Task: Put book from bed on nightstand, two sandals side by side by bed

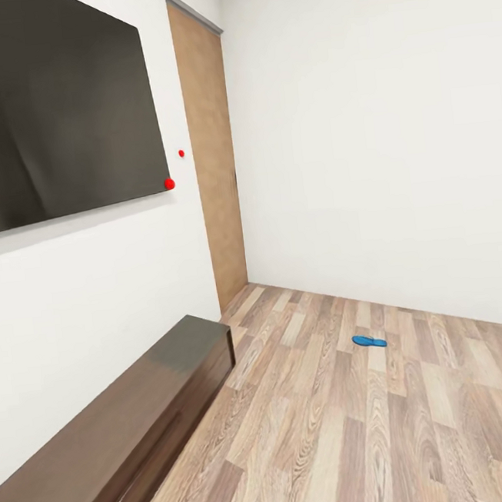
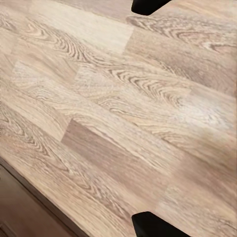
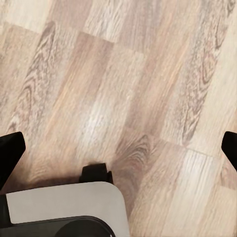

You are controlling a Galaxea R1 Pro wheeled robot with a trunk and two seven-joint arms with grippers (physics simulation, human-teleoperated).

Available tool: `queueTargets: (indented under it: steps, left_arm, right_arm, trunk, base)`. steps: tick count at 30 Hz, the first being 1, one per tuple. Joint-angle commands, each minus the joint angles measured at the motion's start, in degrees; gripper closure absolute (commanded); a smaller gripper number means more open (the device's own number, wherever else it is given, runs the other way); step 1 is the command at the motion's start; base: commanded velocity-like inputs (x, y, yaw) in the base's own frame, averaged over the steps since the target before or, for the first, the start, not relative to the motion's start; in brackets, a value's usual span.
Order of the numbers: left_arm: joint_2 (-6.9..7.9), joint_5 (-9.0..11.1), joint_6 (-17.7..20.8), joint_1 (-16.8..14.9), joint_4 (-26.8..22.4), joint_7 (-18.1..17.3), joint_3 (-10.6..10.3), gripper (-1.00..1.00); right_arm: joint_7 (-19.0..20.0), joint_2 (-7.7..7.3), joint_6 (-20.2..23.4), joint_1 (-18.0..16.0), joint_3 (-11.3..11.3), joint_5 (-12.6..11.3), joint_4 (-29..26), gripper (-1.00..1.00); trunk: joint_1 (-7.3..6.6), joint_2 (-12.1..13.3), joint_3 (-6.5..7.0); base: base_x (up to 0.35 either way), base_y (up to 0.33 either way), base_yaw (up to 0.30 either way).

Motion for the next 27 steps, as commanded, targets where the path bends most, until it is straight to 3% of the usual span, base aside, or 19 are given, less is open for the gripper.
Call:
queueTargets:
  steps: [1, 7, 27]
  left_arm:
    - [0.01, -0.1, -0.1, 0.0, -0.1, 0.1, -0.1, -1.0]
    - [0.01, -0.1, -0.1, 0.0, -0.1, 0.0, 0.0, -1.0]
    - [0.01, -0.1, -0.1, 0.0, -0.1, 0.0, -0.1, -1.0]
  right_arm:
    - [0.0, 0.0, -0.2, 0.0, 0.0, -0.3, 0.0, -1.0]
    - [0.0, 0.0, -0.2, 0.0, 0.0, -0.3, 0.0, -1.0]
    - [0.0, 0.0, -0.2, 0.0, 0.0, -0.3, 0.1, -1.0]
  trunk:
    - [0.01, 0.0, -0.05]
    - [0.01, 0.0, -0.05]
    - [0.01, 0.0, -0.05]
  base:
    - [0.07, 0.0, -0.001]
    - [0.024, 0.0, -0.122]
    - [0.001, 0.0, -0.274]
